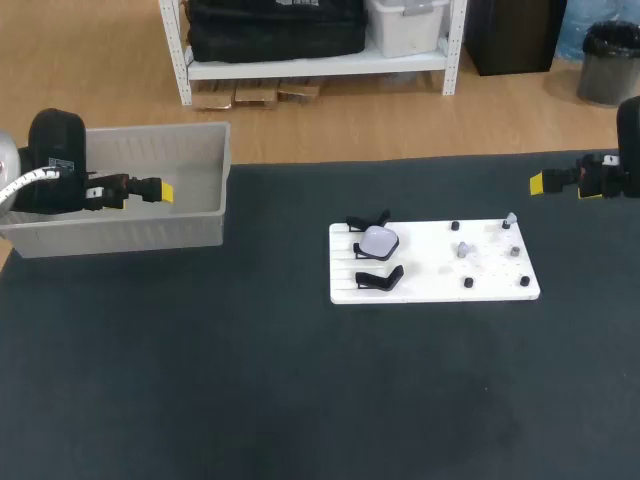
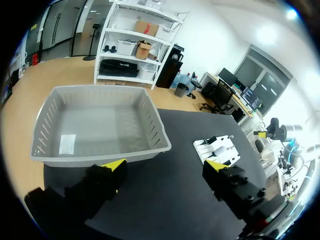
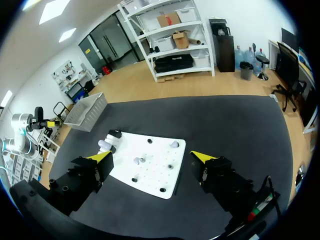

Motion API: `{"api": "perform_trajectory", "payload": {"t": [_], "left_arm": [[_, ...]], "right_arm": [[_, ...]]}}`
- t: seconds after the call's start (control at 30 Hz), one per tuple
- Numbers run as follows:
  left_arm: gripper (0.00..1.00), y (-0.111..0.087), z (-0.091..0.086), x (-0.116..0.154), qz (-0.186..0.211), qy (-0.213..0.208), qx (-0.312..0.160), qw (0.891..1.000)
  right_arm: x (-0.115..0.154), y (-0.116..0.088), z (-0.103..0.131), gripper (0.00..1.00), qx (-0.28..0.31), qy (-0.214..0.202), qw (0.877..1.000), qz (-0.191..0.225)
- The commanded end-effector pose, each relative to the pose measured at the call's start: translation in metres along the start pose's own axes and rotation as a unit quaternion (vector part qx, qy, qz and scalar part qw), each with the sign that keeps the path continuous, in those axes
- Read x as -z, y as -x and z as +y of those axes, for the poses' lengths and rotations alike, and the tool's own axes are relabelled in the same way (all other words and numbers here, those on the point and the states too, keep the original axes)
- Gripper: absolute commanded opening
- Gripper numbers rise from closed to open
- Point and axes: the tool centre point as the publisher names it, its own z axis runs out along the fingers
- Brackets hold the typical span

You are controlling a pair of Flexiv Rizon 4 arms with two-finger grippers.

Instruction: Pick up each earbud case from the left stands, insert the matching earbuds, close the lid, and place the case in the box.

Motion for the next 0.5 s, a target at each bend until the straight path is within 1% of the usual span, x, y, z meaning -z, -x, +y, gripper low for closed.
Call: {"api": "perform_trajectory", "payload": {"t": [0.03, 0.43, 0.47, 0.5], "left_arm": [[1.00, 0.0022, -0.0024, -0.0001, 0.005, 0.006, 0.001, 1.000], [1.00, 0.0022, -0.0024, -0.0001, 0.005, 0.006, 0.001, 1.000], [1.00, 0.0041, -0.0039, 0.0004, -0.013, -0.037, -0.029, 0.999], [1.00, 0.0062, -0.0046, 0.0012, -0.038, -0.078, -0.064, 0.994]], "right_arm": [[-0.0014, 0.0002, -0.0006, 1.00, 0.000, 0.001, 1.000, 0.000], [-0.0014, 0.0002, -0.0006, 1.00, 0.000, 0.001, 1.000, 0.000], [-0.0014, 0.0002, -0.0006, 1.00, 0.000, 0.001, 1.000, 0.000], [-0.0014, 0.0002, -0.0006, 1.00, 0.000, 0.001, 1.000, 0.000]]}}
